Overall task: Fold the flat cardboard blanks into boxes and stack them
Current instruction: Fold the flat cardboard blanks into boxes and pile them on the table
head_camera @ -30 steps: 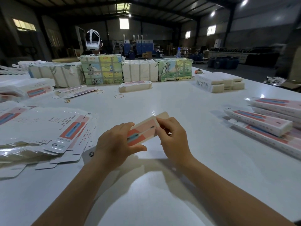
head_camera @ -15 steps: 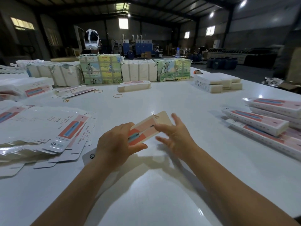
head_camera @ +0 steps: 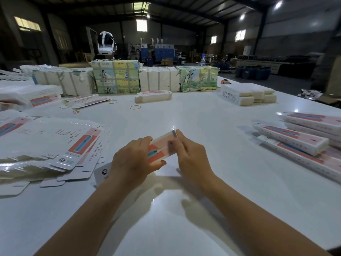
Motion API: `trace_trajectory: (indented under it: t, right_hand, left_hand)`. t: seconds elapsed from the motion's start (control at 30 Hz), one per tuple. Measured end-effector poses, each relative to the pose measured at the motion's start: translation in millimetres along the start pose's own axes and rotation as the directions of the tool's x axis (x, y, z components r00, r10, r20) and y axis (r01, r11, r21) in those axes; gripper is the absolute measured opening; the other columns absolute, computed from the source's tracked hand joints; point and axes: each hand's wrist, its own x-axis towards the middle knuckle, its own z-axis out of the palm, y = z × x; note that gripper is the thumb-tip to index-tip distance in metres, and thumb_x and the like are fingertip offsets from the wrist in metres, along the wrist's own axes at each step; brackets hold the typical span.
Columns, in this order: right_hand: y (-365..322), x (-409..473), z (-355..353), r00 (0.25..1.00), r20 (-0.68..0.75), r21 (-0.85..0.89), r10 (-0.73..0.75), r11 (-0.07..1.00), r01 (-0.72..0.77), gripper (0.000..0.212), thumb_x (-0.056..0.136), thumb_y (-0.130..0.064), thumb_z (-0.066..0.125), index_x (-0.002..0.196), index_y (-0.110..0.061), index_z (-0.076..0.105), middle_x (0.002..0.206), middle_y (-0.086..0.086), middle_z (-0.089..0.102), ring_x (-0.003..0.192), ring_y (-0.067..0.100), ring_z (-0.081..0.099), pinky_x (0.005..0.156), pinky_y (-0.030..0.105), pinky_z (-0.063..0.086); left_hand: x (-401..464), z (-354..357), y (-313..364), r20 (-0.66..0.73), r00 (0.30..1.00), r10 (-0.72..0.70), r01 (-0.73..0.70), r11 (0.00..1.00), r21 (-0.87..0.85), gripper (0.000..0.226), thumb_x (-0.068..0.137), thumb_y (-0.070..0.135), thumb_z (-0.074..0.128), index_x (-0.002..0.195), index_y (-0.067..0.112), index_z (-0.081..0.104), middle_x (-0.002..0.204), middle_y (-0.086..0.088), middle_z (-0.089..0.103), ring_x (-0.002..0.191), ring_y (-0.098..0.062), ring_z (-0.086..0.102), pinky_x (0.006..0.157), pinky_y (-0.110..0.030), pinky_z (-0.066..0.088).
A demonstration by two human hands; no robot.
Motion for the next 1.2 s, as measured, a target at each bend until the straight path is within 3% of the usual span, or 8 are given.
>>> trace_trajectory:
  t: [0.07,0.13,0.3,0.57,0.77,0.83,0.93,1.2]
  right_hand:
    - [-1.4,5.3,-2.5,0.986,0.026,0.272,0.167,0.948,-0.168,0.042,0.101,-0.034,0.044,0.093,-0.002,0.070,0.079,0.010,0.068,0.077,0.022,0.063,0.079,0.023,0.055]
    - [-2.1,8.4,-5.9,0.967,0.079,0.441,0.242,0.862,-0.251,0.025,0.098,-0.022,0.052,0.097,-0.011,0.074,0.091,0.006,0.073,0.093,0.026,0.067,0.089,0.037,0.055]
    - [-6.1,7.5,-11.4,0.970,0.081,0.604,0.231,0.763,-0.232,0.026,0.091,-0.005,0.059,0.093,-0.026,0.073,0.092,-0.002,0.075,0.091,0.016,0.070,0.078,0.022,0.056]
    - [-6.8,8.2,-12.9,0.963,0.072,0.667,0.260,0.706,-0.240,0.014,0.089,-0.016,0.062,0.093,-0.021,0.075,0.089,0.006,0.075,0.089,0.021,0.071,0.078,0.028,0.058]
    - [-4.9,7.1,-12.7,0.956,0.068,0.603,0.284,0.752,-0.266,0.029,0.090,-0.004,0.057,0.084,-0.024,0.077,0.087,0.003,0.075,0.086,0.018,0.071,0.077,0.026,0.057]
    - [-3.5,6.1,-11.8,0.964,0.008,0.471,0.265,0.849,-0.237,0.033,0.089,-0.005,0.054,0.083,-0.029,0.076,0.090,-0.001,0.073,0.090,0.014,0.067,0.081,0.022,0.053]
    - [-5.4,4.3,-9.6,0.980,-0.115,0.198,0.160,0.971,-0.135,0.034,0.092,-0.010,0.052,0.077,-0.035,0.071,0.085,-0.002,0.056,0.077,0.003,0.055,0.068,0.006,0.041]
    - [0.8,1.1,-1.7,0.979,-0.180,-0.164,-0.095,0.984,0.065,0.020,0.094,-0.012,0.053,0.089,-0.007,0.072,0.075,-0.005,0.044,0.066,0.011,0.048,0.059,0.011,0.035]
  left_hand:
    - [-0.5,0.4,-1.9,-0.020,1.000,0.018,-0.018,1.000,0.012,0.062,0.070,0.054,0.073,0.114,0.014,0.056,0.098,-0.005,0.066,0.078,-0.022,0.061,0.064,-0.029,0.047]
    - [-0.6,-0.1,-2.7,-0.030,0.999,0.034,-0.033,0.999,0.032,0.064,0.069,0.051,0.076,0.115,0.012,0.058,0.096,-0.007,0.067,0.078,-0.025,0.063,0.064,-0.033,0.050]
    - [-1.0,-3.6,1.0,-0.072,0.994,0.086,-0.083,0.995,0.047,0.068,0.058,0.041,0.087,0.110,0.003,0.063,0.085,-0.013,0.069,0.066,-0.030,0.064,0.055,-0.039,0.054]
    - [-3.5,-8.9,4.2,-0.094,0.989,0.116,-0.112,0.993,0.041,0.069,0.054,0.037,0.089,0.108,0.000,0.065,0.085,-0.015,0.070,0.063,-0.031,0.065,0.053,-0.040,0.055]
    - [-0.4,-14.1,5.1,-0.066,0.982,0.177,-0.163,0.970,0.180,0.073,0.046,0.036,0.093,0.102,-0.003,0.066,0.081,-0.016,0.069,0.061,-0.032,0.064,0.055,-0.038,0.055]
    - [0.5,-14.2,6.1,-0.058,0.980,0.191,-0.173,0.959,0.226,0.074,0.043,0.036,0.094,0.100,-0.003,0.066,0.080,-0.016,0.069,0.060,-0.031,0.064,0.054,-0.038,0.055]
    - [0.1,-12.2,8.5,-0.046,0.984,0.175,-0.161,0.961,0.223,0.074,0.042,0.036,0.094,0.098,-0.004,0.066,0.078,-0.016,0.068,0.057,-0.030,0.064,0.052,-0.037,0.055]
    - [-2.0,-9.6,11.7,-0.050,0.987,0.152,-0.139,0.969,0.204,0.075,0.037,0.037,0.095,0.093,-0.004,0.068,0.071,-0.014,0.067,0.051,-0.026,0.062,0.044,-0.030,0.051]
